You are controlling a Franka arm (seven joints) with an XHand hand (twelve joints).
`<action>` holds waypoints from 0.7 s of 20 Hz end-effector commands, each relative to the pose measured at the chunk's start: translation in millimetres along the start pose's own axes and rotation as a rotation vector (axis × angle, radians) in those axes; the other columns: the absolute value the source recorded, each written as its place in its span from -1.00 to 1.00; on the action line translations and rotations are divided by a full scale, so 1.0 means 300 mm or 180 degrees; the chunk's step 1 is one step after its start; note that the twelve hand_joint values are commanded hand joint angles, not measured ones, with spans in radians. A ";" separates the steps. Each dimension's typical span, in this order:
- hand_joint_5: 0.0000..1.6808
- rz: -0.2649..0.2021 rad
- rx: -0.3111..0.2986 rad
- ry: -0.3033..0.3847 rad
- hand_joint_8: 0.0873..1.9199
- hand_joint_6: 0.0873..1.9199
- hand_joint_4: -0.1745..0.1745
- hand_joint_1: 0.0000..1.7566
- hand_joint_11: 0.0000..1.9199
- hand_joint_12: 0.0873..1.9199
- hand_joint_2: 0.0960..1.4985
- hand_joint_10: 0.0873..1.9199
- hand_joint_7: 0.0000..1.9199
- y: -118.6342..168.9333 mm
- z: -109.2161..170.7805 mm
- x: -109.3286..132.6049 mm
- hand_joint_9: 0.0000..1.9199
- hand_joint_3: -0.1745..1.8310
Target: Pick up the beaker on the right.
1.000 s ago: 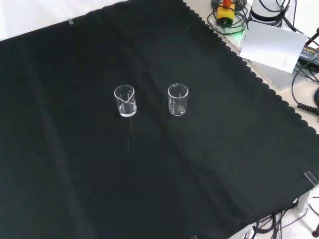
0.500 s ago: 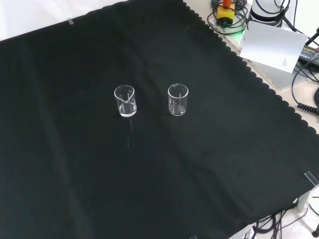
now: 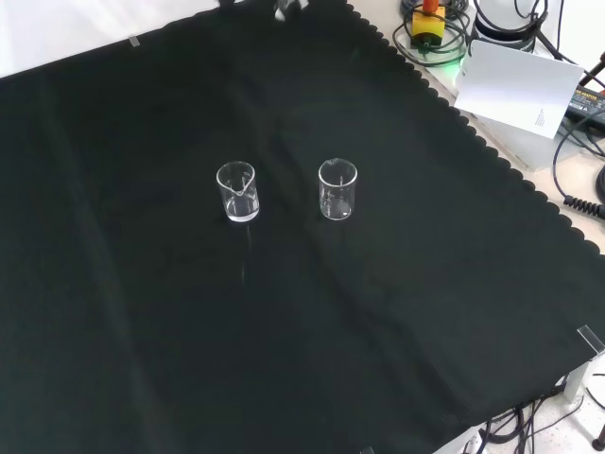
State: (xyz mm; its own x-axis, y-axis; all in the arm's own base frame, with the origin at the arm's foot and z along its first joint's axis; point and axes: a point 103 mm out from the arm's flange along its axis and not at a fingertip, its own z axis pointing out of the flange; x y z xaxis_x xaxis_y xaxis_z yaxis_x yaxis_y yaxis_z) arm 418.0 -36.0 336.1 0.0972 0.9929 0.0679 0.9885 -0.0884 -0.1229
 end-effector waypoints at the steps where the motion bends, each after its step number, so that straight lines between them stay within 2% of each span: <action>1: -0.51 -0.0187 0.0024 0.0161 -0.37 -1.00 -0.20 -0.47 -0.82 0.39 0.40 -0.35 -0.74 0.247 0.212 -0.004 -0.58 -0.43; 7: -0.51 -0.0308 0.0103 0.0303 -0.37 -1.00 -0.21 -0.42 -0.82 0.40 0.37 -0.35 -0.73 0.301 0.345 0.015 -0.56 -0.42; 12: -0.49 -0.0416 0.0163 0.0622 -0.33 -1.00 -0.26 -0.12 -0.73 0.38 -0.01 -0.37 -0.65 0.341 0.448 0.033 -0.45 -0.23; 14: -0.46 -0.0460 0.0192 0.0656 -0.32 -1.00 -0.28 -0.06 -0.71 0.37 -0.10 -0.38 -0.64 0.358 0.485 0.039 -0.43 -0.18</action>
State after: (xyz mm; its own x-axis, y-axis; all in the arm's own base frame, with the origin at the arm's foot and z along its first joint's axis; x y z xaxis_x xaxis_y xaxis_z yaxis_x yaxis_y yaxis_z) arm 476.7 -32.9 239.1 0.0382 0.9880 0.1497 0.9840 -0.0110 -0.1779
